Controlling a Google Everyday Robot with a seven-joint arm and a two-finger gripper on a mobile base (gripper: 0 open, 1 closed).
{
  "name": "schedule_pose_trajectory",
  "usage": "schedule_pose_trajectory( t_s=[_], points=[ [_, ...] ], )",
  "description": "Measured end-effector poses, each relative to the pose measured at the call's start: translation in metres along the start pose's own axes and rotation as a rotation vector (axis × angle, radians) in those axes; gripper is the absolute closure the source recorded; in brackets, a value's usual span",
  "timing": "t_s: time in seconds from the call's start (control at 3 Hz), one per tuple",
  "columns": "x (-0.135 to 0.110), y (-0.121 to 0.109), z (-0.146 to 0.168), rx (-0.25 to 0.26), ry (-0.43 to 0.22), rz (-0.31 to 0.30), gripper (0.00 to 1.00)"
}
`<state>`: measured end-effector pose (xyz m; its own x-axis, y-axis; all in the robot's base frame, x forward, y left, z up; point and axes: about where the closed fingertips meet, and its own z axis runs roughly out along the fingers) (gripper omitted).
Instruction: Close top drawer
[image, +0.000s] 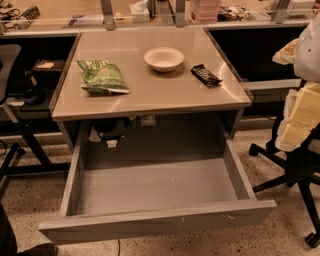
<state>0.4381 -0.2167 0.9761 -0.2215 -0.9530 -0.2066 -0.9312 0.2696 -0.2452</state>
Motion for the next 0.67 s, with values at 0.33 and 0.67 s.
schedule_pose_trajectory(
  t_s=[0.33,0.67],
  points=[
    [0.0000,0.0000,0.0000,0.000,0.000,0.000,0.00],
    [0.0000,0.0000,0.0000,0.000,0.000,0.000,0.12]
  ],
)
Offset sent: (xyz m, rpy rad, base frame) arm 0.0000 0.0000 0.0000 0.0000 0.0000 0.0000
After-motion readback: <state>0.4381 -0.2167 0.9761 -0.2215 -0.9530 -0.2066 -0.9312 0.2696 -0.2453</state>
